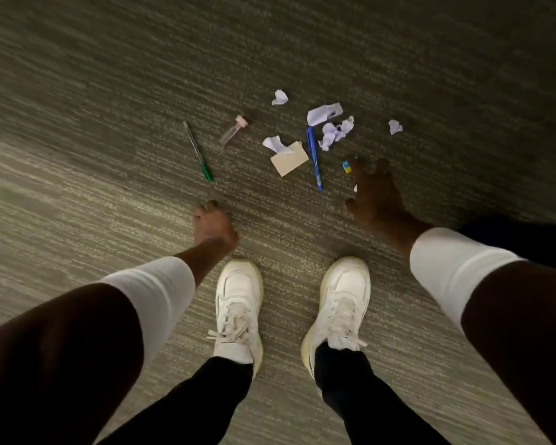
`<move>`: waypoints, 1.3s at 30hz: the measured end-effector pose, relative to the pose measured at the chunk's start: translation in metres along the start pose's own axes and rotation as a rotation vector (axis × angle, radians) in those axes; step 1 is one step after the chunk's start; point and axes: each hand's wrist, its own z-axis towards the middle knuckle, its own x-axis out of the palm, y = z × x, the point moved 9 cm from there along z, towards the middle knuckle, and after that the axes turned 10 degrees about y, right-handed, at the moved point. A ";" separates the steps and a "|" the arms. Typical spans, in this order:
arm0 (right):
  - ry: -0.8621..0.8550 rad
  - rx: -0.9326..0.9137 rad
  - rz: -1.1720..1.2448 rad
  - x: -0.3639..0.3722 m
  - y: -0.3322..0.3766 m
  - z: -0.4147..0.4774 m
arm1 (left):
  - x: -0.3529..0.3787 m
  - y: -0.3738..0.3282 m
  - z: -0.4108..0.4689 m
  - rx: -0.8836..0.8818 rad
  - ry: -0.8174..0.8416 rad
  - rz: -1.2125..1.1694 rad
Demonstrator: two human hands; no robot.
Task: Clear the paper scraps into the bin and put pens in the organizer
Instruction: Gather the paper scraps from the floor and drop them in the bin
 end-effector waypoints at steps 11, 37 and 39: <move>-0.213 -0.127 -0.249 0.011 -0.004 0.039 | 0.004 0.001 0.007 0.220 -0.183 -0.146; -0.426 0.176 0.935 -0.013 -0.114 -0.243 | -0.062 -0.237 -0.223 0.557 0.288 -0.079; -0.483 0.208 0.975 -0.024 -0.132 -0.268 | -0.067 -0.265 -0.252 0.625 0.272 -0.032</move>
